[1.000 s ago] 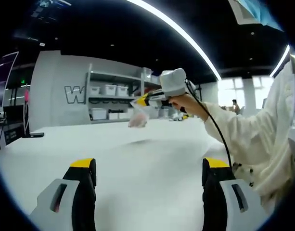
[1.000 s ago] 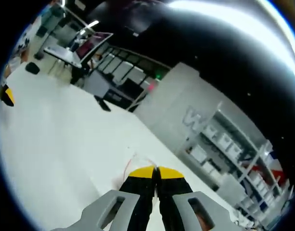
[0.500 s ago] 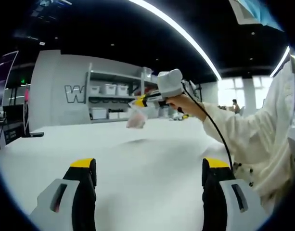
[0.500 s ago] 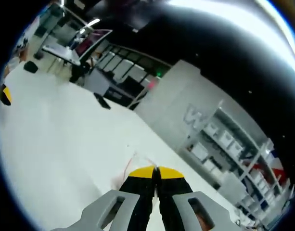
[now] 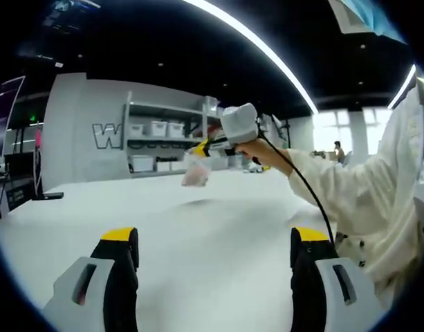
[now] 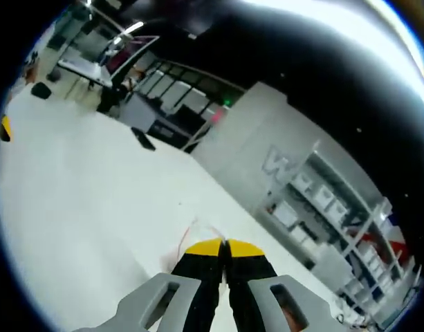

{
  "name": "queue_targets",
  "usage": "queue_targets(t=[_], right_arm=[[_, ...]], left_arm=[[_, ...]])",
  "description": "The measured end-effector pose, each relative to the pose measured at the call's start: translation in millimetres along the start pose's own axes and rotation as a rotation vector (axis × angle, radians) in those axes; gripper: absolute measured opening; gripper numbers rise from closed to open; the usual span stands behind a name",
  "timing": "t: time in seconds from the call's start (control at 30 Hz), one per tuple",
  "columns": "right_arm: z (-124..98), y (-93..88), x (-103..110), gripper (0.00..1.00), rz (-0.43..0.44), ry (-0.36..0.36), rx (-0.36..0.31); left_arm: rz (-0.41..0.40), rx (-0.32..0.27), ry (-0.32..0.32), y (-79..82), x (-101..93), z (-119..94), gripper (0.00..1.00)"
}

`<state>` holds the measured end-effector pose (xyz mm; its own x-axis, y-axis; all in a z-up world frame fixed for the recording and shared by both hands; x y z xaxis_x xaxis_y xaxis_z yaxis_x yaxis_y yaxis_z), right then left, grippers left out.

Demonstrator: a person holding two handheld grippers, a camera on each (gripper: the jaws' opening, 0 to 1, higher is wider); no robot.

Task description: Open the resealable bag by pulling the two sides of the seal apart until the entire bag opening is separated and visibly accessible.

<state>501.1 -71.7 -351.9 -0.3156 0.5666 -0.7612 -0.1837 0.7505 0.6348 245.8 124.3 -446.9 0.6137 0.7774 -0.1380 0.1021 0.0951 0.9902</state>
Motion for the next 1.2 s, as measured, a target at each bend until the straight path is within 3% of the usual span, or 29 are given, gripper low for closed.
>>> queue_targets(t=[1.2], right_arm=[[38,-17.9,0,0.0,0.028,0.001,0.059]], left_arm=[[-0.006,0.004,0.015,-2.2,3.7,-3,0.9]])
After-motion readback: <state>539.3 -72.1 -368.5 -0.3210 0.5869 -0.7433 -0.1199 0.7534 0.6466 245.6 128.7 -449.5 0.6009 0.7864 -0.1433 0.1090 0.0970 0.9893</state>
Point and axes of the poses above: the point that each gripper's makers call its tool centre point, and the gripper's own axes: z roughly forward along the fingers, x roughly to its left, y roughly out of its top, the point moved 4 cm from there along -z, roughly backward along the fingers, and after that the axes turned 9 degrees about -z, right-handed, at the moved point
